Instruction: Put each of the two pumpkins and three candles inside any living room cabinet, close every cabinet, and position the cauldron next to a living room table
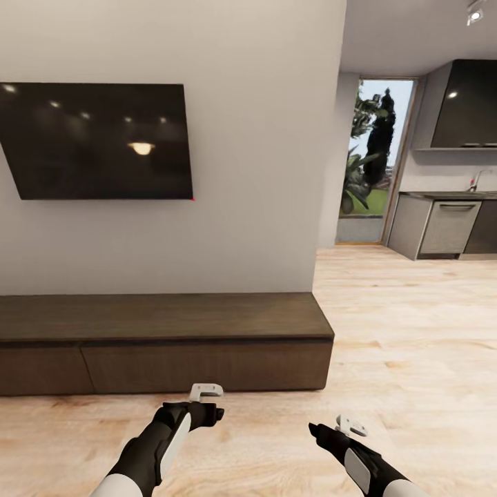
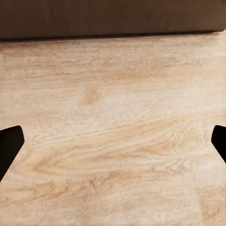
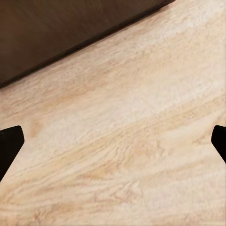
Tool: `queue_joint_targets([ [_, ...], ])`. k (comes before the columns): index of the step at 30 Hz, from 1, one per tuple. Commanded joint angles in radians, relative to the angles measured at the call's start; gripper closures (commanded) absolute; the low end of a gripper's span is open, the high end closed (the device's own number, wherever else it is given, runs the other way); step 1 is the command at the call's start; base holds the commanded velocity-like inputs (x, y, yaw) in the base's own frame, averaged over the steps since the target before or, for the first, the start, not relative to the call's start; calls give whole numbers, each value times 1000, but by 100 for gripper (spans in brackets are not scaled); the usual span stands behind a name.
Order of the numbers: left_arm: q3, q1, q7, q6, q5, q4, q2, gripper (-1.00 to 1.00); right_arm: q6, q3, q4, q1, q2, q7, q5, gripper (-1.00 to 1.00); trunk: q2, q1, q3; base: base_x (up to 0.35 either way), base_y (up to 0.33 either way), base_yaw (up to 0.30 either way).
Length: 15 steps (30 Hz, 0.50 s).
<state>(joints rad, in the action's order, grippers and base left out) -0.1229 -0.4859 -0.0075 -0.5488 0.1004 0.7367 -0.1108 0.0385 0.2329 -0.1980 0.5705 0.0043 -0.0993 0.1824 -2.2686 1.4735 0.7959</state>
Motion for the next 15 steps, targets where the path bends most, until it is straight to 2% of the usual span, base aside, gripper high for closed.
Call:
queue_joint_targets([
  [1, -1, 0, 3, -5, 10, 1, 0, -100, 4, 5, -1, 0, 0, -5, 8, -100, 0, 0, 1, 78, 21, 0],
  [15, 0, 0, 0, -7, 12, 4, 0, -100, 2, 9, -3, 0, -1, -4, 20, -100, 0, 0, 1, 9, 2, 0],
])
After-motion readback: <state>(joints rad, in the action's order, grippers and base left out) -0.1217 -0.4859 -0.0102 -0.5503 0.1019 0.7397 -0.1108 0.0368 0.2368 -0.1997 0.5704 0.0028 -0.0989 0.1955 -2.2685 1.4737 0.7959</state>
